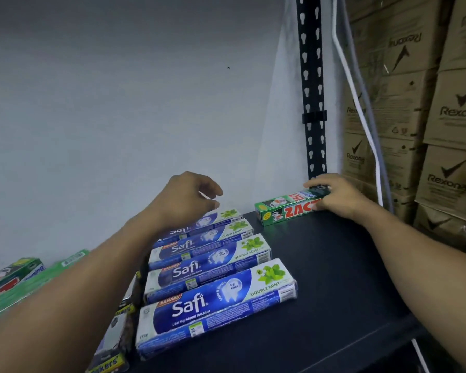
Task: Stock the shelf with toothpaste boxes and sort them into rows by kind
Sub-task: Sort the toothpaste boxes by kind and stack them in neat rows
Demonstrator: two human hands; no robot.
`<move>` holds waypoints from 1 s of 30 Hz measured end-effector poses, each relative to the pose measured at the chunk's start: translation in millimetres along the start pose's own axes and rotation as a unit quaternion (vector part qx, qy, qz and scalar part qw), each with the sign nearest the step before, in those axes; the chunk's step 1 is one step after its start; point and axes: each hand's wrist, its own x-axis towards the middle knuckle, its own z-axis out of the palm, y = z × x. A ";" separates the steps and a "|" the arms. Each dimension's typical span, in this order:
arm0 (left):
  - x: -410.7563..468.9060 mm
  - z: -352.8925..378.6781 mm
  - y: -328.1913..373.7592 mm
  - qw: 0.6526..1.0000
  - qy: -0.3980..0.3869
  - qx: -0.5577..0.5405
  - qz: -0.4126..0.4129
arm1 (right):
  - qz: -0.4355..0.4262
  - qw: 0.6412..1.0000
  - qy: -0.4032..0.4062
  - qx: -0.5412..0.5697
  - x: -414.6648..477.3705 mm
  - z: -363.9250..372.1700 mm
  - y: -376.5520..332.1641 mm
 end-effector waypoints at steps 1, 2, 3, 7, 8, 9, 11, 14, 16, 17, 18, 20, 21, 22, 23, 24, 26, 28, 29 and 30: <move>11.8 4.3 0.2 1.000 -0.017 0.005 0.008 | 0.009 1.000 0.013 0.010 1.5 -3.0 5.6; 23.1 9.0 0.3 0.999 -0.035 0.010 0.015 | 0.015 0.999 0.018 0.022 3.1 -4.6 9.9; 33.2 14.2 1.0 0.998 -0.053 0.014 0.021 | 0.019 0.999 0.016 0.031 4.4 -4.9 12.4; 64.6 39.8 2.9 0.990 -0.124 0.047 0.039 | 0.006 0.999 0.002 0.033 9.5 -2.2 16.0; 70.2 46.1 2.7 0.988 -0.139 0.053 0.043 | 0.001 1.000 -0.001 0.030 10.7 -1.9 15.8; 74.5 51.8 2.2 0.986 -0.151 0.051 0.044 | -0.003 1.000 -0.003 0.024 11.5 -1.2 15.2; 81.4 60.7 1.3 0.985 -0.166 0.035 0.040 | -0.016 1.000 -0.007 0.007 12.9 1.0 13.3; 91.6 70.1 -0.8 0.985 -0.169 0.020 0.040 | -0.026 1.000 -0.003 -0.012 16.2 5.8 13.5; 97.5 74.0 -2.3 0.985 -0.166 0.014 0.041 | -0.033 0.999 0.007 -0.027 18.1 6.9 15.0; 99.7 75.2 -2.9 0.985 -0.165 0.011 0.039 | -0.036 0.999 0.015 -0.035 19.2 7.2 16.1; 101.5 75.7 -3.5 0.986 -0.165 0.007 0.036 | -0.036 0.998 0.022 -0.041 20.1 7.5 16.7; 104.2 75.5 -3.8 0.985 -0.170 -0.003 0.032 | -0.036 0.997 0.030 -0.053 20.4 8.7 17.0; 105.3 75.2 -3.8 0.985 -0.172 -0.007 0.030 | -0.034 0.997 0.032 -0.060 20.3 9.4 16.6; 105.9 75.0 -3.8 0.984 -0.174 -0.011 0.029 | -0.030 0.997 0.034 -0.068 20.3 10.2 16.3; 106.6 75.0 -4.1 0.984 -0.175 -0.013 0.029 | -0.029 0.996 0.035 -0.072 19.8 10.7 15.6; 106.9 75.3 -4.4 0.984 -0.174 -0.014 0.029 | -0.028 0.996 0.034 -0.072 19.5 10.9 14.8; 107.7 76.4 -5.7 0.984 -0.173 -0.012 0.032 | -0.029 0.997 0.032 -0.069 19.2 11.8 14.2; 107.9 77.3 -6.6 0.985 -0.171 -0.015 0.031 | -0.031 0.997 0.031 -0.069 18.8 12.2 13.4; 108.0 77.7 -7.1 0.985 -0.170 -0.017 0.030 | -0.030 0.997 0.032 -0.069 18.6 12.4 13.0; 107.9 78.3 -7.5 0.985 -0.168 -0.018 0.028 | -0.029 0.997 0.031 -0.069 18.4 12.5 12.7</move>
